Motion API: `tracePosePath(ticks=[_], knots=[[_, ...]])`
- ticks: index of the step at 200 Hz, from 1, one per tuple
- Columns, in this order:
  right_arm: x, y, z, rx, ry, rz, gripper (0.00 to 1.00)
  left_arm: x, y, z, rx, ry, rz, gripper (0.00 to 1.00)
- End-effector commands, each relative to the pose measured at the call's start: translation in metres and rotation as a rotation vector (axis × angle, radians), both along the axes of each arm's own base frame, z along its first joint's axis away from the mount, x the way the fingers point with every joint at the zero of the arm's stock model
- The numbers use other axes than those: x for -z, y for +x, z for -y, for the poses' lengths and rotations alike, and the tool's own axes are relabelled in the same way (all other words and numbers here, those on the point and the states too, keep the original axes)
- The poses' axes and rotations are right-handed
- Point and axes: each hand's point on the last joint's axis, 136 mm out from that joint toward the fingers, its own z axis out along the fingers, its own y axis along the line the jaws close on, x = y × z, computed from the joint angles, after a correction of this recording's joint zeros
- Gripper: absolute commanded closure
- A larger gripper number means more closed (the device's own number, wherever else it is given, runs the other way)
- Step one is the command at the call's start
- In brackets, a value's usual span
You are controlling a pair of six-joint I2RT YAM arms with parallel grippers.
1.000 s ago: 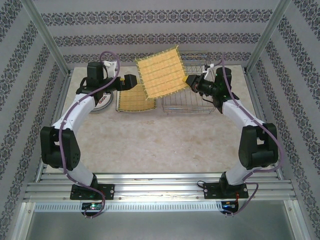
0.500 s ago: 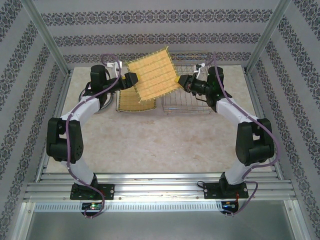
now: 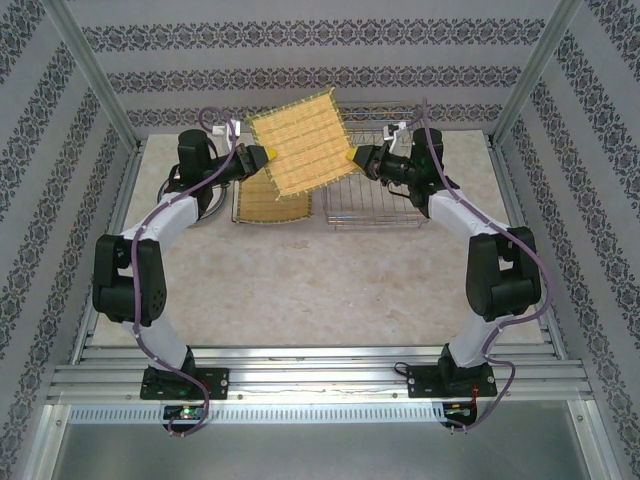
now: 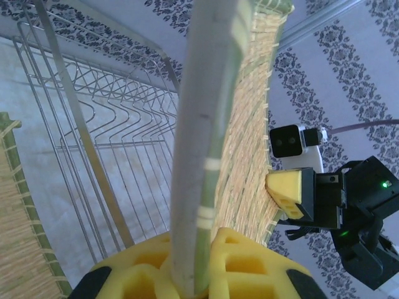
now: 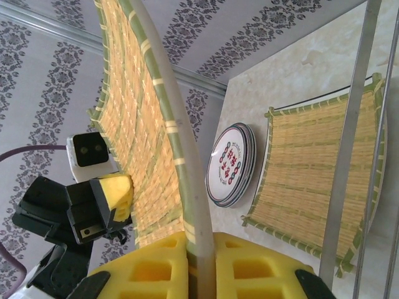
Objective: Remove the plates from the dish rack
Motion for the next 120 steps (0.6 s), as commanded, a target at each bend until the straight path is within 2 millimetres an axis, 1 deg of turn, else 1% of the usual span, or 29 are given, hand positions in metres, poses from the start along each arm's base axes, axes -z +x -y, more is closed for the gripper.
tracePosePath(ticks=[1, 21, 24, 31, 37, 43, 47, 60, 70, 72, 74, 95, 108, 120], knots=[[-0.046, -0.004, -0.018, -0.057, 0.043, 0.11, 1.0, 0.0, 0.002, 0.012, 0.036, 0.053, 0.096, 1.0], [-0.047, -0.001, -0.019, -0.055, 0.029, 0.109, 1.0, -0.002, 0.002, 0.012, 0.031, 0.036, 0.099, 1.0], [-0.047, 0.0, -0.018, -0.053, 0.027, 0.107, 0.96, -0.002, 0.002, 0.012, 0.031, 0.032, 0.099, 1.0], [-0.045, 0.002, -0.018, -0.049, 0.016, 0.102, 0.82, -0.004, 0.003, 0.012, 0.025, 0.02, 0.098, 1.0], [-0.046, 0.003, -0.018, -0.047, 0.007, 0.101, 0.75, -0.006, 0.003, 0.011, 0.019, 0.01, 0.101, 1.0], [-0.045, 0.004, -0.018, -0.045, -0.003, 0.1, 0.65, -0.007, 0.004, 0.011, 0.014, -0.003, 0.099, 1.0], [-0.044, 0.005, -0.018, -0.043, -0.011, 0.096, 0.56, -0.009, 0.005, 0.01, 0.005, -0.011, 0.097, 1.0], [-0.045, 0.009, -0.016, -0.034, -0.024, 0.092, 0.32, -0.012, 0.008, 0.008, -0.017, -0.031, 0.096, 1.0], [-0.044, 0.012, -0.014, -0.026, -0.022, 0.087, 0.11, -0.015, 0.011, 0.006, -0.034, -0.046, 0.096, 1.0], [-0.044, 0.012, -0.014, -0.025, -0.022, 0.084, 0.06, -0.017, 0.011, 0.006, -0.037, -0.048, 0.098, 1.0], [-0.044, 0.013, -0.013, -0.024, -0.022, 0.084, 0.03, -0.017, 0.012, 0.006, -0.041, -0.049, 0.097, 1.0], [-0.037, 0.016, -0.001, 0.005, -0.053, 0.063, 0.02, -0.024, 0.017, -0.001, -0.072, -0.087, 0.102, 1.0], [-0.031, 0.016, 0.011, 0.036, -0.095, 0.041, 0.02, -0.032, 0.021, -0.007, -0.091, -0.115, 0.115, 1.0], [-0.026, 0.017, 0.027, 0.076, -0.147, 0.025, 0.02, -0.041, 0.024, -0.014, -0.115, -0.141, 0.126, 1.0]])
